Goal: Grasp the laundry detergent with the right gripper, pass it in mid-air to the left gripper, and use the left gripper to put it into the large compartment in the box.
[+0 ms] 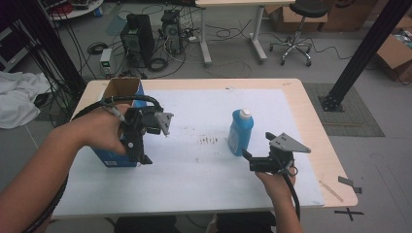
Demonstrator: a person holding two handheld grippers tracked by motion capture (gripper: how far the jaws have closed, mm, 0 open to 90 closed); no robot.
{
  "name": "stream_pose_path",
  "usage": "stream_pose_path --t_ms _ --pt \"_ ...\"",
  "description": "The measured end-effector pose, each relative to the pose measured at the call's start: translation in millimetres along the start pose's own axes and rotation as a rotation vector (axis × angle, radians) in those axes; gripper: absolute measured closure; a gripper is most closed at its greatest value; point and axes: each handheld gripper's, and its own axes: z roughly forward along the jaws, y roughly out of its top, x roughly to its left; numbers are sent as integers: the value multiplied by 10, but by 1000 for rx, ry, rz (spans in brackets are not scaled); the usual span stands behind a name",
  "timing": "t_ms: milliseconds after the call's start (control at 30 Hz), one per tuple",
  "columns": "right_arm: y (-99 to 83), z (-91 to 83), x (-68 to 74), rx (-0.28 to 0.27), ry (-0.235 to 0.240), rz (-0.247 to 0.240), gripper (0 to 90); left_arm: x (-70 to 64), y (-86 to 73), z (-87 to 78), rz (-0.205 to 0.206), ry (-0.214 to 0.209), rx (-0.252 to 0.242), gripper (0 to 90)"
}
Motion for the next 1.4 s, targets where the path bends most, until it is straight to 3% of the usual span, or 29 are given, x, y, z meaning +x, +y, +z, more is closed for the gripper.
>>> stream_pose_path --t_ms 533,1000,1400 --pt "-91 438 113 11 -28 11 0 -139 -14 -70 3 7 17 1" --pt "-121 624 117 9 -55 33 0 -126 1 -61 15 16 19 1" --pt "-117 714 107 6 -75 35 0 -125 -38 -45 -5 13 27 1"
